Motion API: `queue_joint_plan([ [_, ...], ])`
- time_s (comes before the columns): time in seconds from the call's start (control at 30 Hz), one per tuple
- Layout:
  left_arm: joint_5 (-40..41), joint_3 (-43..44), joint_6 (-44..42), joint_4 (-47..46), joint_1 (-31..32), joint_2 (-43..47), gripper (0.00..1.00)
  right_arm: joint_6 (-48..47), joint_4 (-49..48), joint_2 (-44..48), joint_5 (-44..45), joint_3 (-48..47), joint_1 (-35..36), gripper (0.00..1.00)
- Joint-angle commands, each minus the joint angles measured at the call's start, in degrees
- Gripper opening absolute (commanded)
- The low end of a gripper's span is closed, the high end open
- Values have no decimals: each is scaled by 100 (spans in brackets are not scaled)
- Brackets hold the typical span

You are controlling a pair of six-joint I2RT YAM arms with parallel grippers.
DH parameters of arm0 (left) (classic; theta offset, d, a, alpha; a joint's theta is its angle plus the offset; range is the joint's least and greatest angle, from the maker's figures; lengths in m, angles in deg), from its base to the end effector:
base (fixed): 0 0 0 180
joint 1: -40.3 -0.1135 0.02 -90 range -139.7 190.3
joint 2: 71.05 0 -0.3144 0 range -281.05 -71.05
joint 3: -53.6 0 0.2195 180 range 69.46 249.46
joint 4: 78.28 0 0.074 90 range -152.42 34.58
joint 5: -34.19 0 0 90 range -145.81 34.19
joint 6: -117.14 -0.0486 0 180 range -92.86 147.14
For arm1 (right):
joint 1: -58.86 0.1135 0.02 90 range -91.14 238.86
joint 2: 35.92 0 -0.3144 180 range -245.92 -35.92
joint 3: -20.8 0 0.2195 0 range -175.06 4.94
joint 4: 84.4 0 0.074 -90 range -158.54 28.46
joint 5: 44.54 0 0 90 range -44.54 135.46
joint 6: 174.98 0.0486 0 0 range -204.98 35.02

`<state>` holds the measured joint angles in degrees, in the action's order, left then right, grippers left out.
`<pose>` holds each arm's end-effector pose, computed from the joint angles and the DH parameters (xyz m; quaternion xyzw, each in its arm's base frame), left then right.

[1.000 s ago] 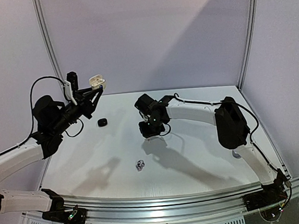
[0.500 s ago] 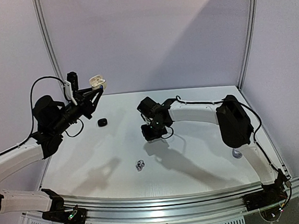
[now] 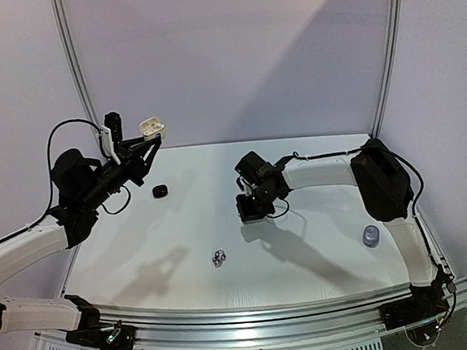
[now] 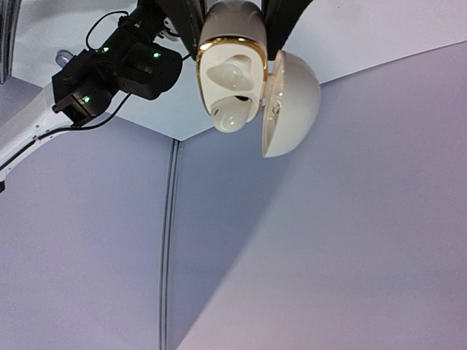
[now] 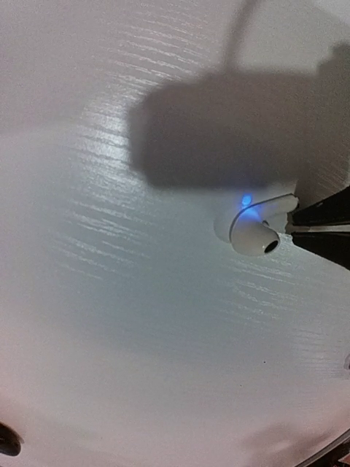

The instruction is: Insert the wireless bluetooth earbuds into the charging case

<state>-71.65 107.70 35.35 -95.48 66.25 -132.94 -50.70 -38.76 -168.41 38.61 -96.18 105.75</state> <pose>0.1816 -0.1032 0.3808 0.2026 0.6167 -0.3071 0.6960 0.3394 0.3711 0.1796 -0.1210 0.9593 0.2057 0.1512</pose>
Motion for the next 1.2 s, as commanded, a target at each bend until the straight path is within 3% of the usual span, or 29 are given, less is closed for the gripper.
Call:
queue_joint_plan([
  [0.0,-25,17,-3,62,-60,53,0,137,61,372,-18,225,-123,4],
  [0.3,-28,-1,4,46,-62,45,0,-434,-53,893,-77,391,-158,15],
  [0.37,-34,-1,5,37,-63,37,0,-728,-173,986,131,359,-55,23],
  [0.43,-42,-1,12,23,-64,30,0,-1176,-167,951,397,213,55,41],
  [0.53,-51,8,13,27,-59,36,0,-1560,307,673,646,-395,79,50],
  [0.63,-43,9,-35,51,-64,54,0,-1793,766,217,977,-919,75,53],
  [0.77,-59,8,-21,63,-59,47,0,-2066,1101,-261,785,-1381,79,54],
  [1.17,-117,34,15,63,-64,0,0,-2145,999,-735,748,-1480,84,50],
])
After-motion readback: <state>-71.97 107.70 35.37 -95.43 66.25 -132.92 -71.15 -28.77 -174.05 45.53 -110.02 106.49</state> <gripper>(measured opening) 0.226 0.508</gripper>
